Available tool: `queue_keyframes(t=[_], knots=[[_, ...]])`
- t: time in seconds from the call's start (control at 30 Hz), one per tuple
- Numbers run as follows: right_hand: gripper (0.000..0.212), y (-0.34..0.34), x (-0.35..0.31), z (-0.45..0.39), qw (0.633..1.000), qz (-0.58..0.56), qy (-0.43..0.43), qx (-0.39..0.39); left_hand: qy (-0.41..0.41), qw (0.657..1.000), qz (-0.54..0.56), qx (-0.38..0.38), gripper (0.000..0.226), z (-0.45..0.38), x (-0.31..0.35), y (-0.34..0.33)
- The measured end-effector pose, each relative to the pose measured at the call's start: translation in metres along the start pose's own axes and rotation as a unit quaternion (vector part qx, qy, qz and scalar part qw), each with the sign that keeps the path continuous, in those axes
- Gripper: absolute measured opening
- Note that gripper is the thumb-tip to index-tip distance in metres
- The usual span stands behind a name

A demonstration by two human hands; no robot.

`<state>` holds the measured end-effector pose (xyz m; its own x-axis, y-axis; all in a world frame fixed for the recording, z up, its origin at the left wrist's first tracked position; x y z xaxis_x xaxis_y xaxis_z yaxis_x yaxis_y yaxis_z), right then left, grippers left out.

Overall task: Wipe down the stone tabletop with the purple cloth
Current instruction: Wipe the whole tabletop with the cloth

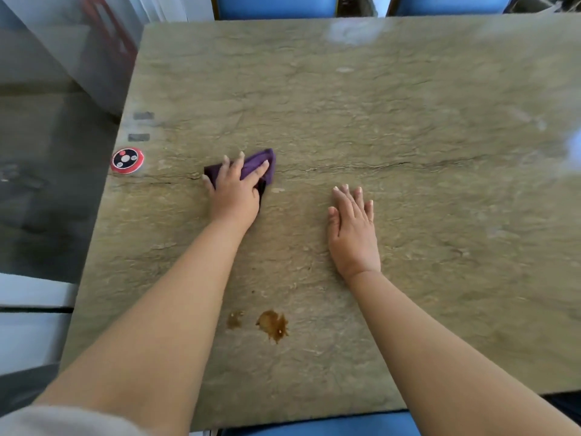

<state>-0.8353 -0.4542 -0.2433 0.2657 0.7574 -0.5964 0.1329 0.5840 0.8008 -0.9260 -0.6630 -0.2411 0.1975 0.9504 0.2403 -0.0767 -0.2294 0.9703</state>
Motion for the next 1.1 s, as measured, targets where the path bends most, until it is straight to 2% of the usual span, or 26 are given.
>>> queue_keyframes(t=[0.1, 0.17, 0.27, 0.37, 0.47, 0.53, 0.6, 0.67, 0.73, 0.77, 0.87, 0.93, 1.03, 1.1], knots=[[0.046, 0.002, 0.0, 0.0, 1.0, -0.024, -0.005, 0.005, -0.025, 1.0, 0.014, -0.009, 0.055, -0.029, 0.036, -0.011], [0.046, 0.004, 0.0, -0.001, 0.999, -0.035, -0.006, 0.011, -0.096, 0.995, 0.039, -0.011, 0.053, -0.022, 0.071, -0.019], [0.049, 0.007, 0.0, -0.002, 0.998, -0.057, -0.01, 0.017, -0.228, 0.968, 0.107, -0.012, 0.05, 0.025, 0.108, -0.02], [0.055, 0.009, 0.004, -0.003, 0.996, -0.085, -0.023, 0.011, -0.306, 0.942, 0.124, -0.057, 0.049, 0.09, 0.112, -0.024], [0.055, 0.013, 0.005, 0.0, 0.994, -0.103, -0.026, 0.002, -0.347, 0.935, 0.061, -0.054, 0.054, 0.124, 0.085, -0.017], [0.05, 0.014, 0.006, 0.002, 0.995, -0.094, -0.018, -0.011, -0.293, 0.956, 0.024, -0.017, 0.057, 0.104, 0.052, -0.008], [0.047, 0.019, 0.016, 0.013, 0.998, -0.063, -0.023, -0.005, -0.169, 0.985, 0.027, 0.011, 0.059, 0.065, 0.021, -0.003], [0.045, 0.034, 0.04, 0.034, 0.997, -0.037, -0.05, 0.045, -0.063, 0.998, 0.03, 0.009, 0.058, 0.038, 0.017, -0.006], [0.047, 0.043, 0.056, 0.053, 0.995, -0.04, -0.053, 0.07, -0.012, 0.999, 0.047, 0.017, 0.054, 0.021, 0.034, -0.011], [0.05, 0.044, 0.06, 0.057, 0.995, -0.048, -0.049, 0.066, -0.017, 0.998, 0.056, 0.02, 0.053, 0.019, 0.05, -0.014], [0.055, 0.047, 0.064, 0.05, 0.993, -0.078, -0.065, 0.062, -0.134, 0.989, 0.062, -0.004, 0.056, 0.045, 0.116, -0.032], [0.056, 0.049, 0.062, 0.047, 0.991, -0.086, -0.074, 0.071, -0.234, 0.968, 0.08, -0.033, 0.056, 0.086, 0.147, -0.04], [0.054, 0.048, 0.065, 0.048, 0.988, -0.11, -0.086, 0.07, -0.345, 0.926, 0.114, -0.1, 0.057, 0.143, 0.148, -0.045], [0.055, 0.048, 0.068, 0.047, 0.987, -0.117, -0.094, 0.063, -0.393, 0.909, 0.086, -0.111, 0.058, 0.151, 0.135, -0.039]])
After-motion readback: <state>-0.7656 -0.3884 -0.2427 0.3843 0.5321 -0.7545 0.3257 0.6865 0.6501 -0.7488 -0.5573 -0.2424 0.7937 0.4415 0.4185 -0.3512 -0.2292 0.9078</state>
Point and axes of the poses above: each hand's wrist, its own z-axis away from the middle knuckle, its own y-axis out of the back of the hand, x = y × z, the point moved 10 cm from there along -z, towards the middle knuckle, and after that the axes turned 9 degrees about -y, right-handed, at the moved point
